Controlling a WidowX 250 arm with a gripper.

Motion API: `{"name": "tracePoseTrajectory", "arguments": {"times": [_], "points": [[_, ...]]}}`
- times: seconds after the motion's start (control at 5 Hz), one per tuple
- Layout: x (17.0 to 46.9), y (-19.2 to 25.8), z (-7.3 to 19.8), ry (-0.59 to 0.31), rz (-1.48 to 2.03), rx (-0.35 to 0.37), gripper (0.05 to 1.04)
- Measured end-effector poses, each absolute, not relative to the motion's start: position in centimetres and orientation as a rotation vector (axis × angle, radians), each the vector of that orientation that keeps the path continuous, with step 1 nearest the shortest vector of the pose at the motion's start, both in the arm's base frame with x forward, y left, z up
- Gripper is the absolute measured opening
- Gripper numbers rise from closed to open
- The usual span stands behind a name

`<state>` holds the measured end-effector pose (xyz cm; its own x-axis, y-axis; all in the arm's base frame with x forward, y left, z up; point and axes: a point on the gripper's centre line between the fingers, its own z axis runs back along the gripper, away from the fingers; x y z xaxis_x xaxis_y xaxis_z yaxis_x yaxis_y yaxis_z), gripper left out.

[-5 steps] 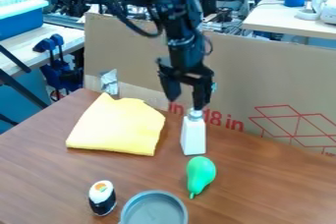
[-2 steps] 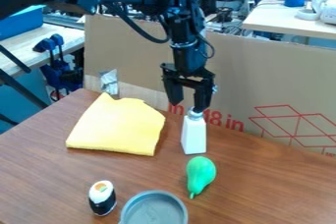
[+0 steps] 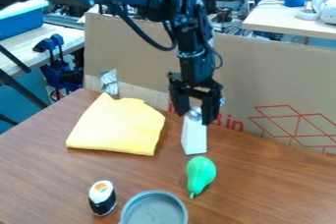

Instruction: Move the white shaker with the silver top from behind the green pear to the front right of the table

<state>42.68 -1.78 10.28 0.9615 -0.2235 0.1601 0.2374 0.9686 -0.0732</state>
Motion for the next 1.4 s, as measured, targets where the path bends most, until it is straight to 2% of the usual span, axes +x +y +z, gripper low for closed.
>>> {"name": "tracePoseTrajectory", "arguments": {"times": [0.2,0.4,0.6,0.8,1.0,1.2,1.4], "points": [[42.6,-1.8,10.8,-0.156,-0.228,-0.094,1.007],[43.1,-1.5,10.5,-0.148,-0.214,-0.074,0.967],[43.7,-1.4,9.5,-0.127,-0.193,-0.062,0.692],[43.8,-1.4,9.5,-0.122,-0.176,-0.058,0.521],[43.7,-1.7,9.4,-0.125,-0.178,-0.068,0.519],[42.4,-2.1,10.6,-0.174,-0.177,-0.111,0.519],[41.2,-4.8,16.3,-0.36,-0.192,-0.115,0.519]]}}
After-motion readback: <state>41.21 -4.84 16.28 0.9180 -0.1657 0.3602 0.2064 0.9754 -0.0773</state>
